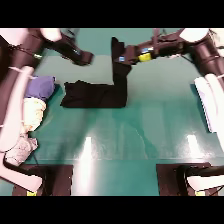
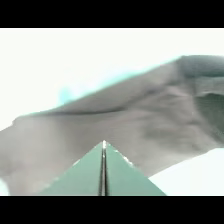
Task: Fold the shirts.
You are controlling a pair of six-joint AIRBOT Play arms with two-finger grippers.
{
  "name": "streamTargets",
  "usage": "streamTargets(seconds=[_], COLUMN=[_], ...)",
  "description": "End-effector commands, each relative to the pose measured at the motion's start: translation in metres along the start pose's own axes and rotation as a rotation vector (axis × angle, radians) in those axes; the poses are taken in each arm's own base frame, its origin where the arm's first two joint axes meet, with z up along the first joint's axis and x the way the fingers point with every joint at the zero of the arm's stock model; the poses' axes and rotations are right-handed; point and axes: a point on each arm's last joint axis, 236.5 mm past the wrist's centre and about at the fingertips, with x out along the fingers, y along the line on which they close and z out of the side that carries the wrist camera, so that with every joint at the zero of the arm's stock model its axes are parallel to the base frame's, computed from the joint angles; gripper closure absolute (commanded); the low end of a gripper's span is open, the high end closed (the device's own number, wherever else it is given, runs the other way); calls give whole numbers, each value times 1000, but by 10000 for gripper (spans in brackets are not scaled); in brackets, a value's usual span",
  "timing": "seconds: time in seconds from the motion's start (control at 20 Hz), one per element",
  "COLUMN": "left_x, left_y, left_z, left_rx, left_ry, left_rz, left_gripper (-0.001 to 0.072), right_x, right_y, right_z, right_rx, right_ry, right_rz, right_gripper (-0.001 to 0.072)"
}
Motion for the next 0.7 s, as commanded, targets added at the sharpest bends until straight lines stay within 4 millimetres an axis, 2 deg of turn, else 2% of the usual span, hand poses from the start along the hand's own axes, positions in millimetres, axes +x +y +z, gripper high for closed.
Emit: streamTargets(seconds=[0.0, 0.1, 0.2, 0.35, 0.5, 0.55, 0.6, 0.65], left_x=[-93, -131, -160, -176, -175, -174, -174, -173], left_y=[69, 92, 107, 115, 115, 115, 115, 115], left_z=[6, 7, 4, -2, -8, -7, -8, -10], left_rx=[-32, -56, -78, -83, -79, -79, -80, -81], left_ry=[-103, -160, -199, -203, -180, -180, -176, -169], left_rz=[178, 251, 297, 319, 320, 318, 316, 316], left_gripper=[685, 685, 685, 685, 685, 685, 685, 685], right_x=[59, 93, 124, 166, 203, 214, 222, 228], right_y=[8, 14, 18, 21, 29, 30, 32, 36], right_z=[10, 4, -3, -17, -24, -24, -24, -27], right_rx=[-8, -29, -32, -37, -42, -41, -39, -33], right_ry=[-64, -66, -63, -49, -74, -101, -131, -149], right_rz=[12, 24, 35, 51, 67, 61, 54, 54], right_gripper=[699, 699, 699, 698, 694, 643, 397, 207])
